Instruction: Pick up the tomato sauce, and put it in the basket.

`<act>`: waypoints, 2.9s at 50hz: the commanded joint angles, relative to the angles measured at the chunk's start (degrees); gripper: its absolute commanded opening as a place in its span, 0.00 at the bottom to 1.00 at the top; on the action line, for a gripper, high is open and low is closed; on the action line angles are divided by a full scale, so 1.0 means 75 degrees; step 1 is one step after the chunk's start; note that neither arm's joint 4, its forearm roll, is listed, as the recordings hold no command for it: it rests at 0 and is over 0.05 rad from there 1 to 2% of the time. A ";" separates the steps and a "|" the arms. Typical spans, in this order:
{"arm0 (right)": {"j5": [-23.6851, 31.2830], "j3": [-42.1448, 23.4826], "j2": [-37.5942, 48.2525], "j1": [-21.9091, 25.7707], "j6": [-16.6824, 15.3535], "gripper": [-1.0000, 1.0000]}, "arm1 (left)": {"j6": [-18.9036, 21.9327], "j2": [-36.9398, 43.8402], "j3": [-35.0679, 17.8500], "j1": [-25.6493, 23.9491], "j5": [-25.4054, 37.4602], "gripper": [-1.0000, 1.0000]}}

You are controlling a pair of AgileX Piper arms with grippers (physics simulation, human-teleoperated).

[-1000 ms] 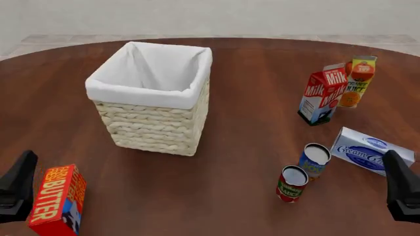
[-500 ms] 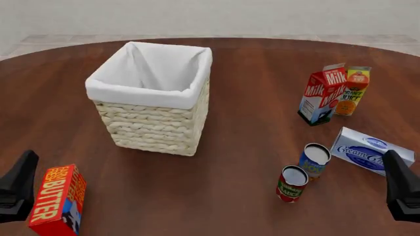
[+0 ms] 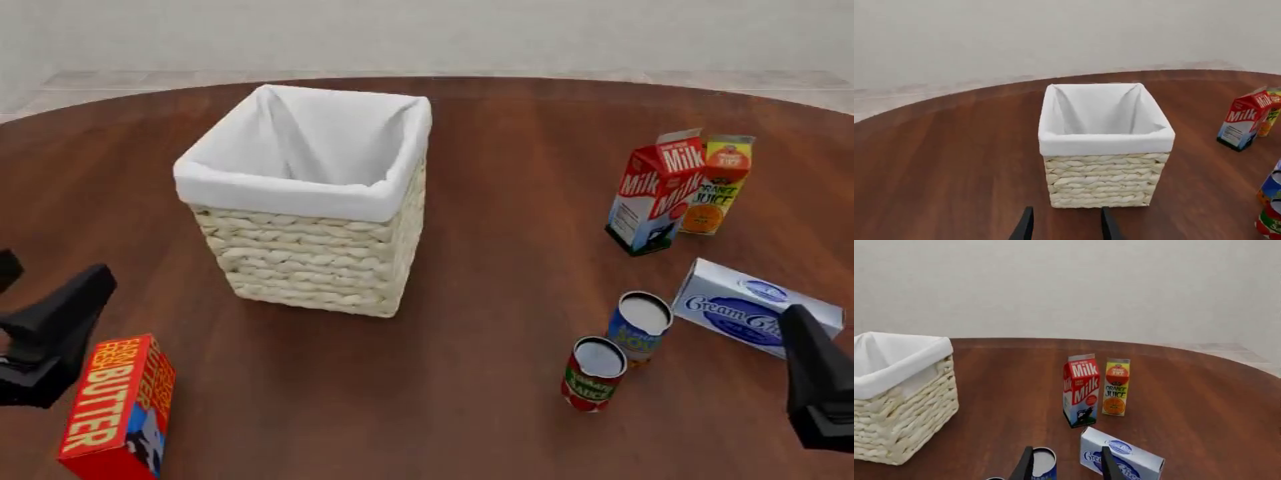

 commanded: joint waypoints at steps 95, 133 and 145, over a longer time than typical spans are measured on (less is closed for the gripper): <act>-0.0024 -0.0005 0.0034 0.0003 0.0014 1.00 | 0.0755 0.9517 -0.5161 -0.5668 -0.0561 1.00; -0.0024 -0.0005 0.0034 0.0005 0.0012 1.00 | 0.0606 1.1315 -0.6082 -0.6268 -0.1058 1.00; -0.0024 -0.0005 0.0032 0.0003 0.0014 1.00 | 0.0711 1.1616 -0.6310 -0.6265 -0.1083 1.00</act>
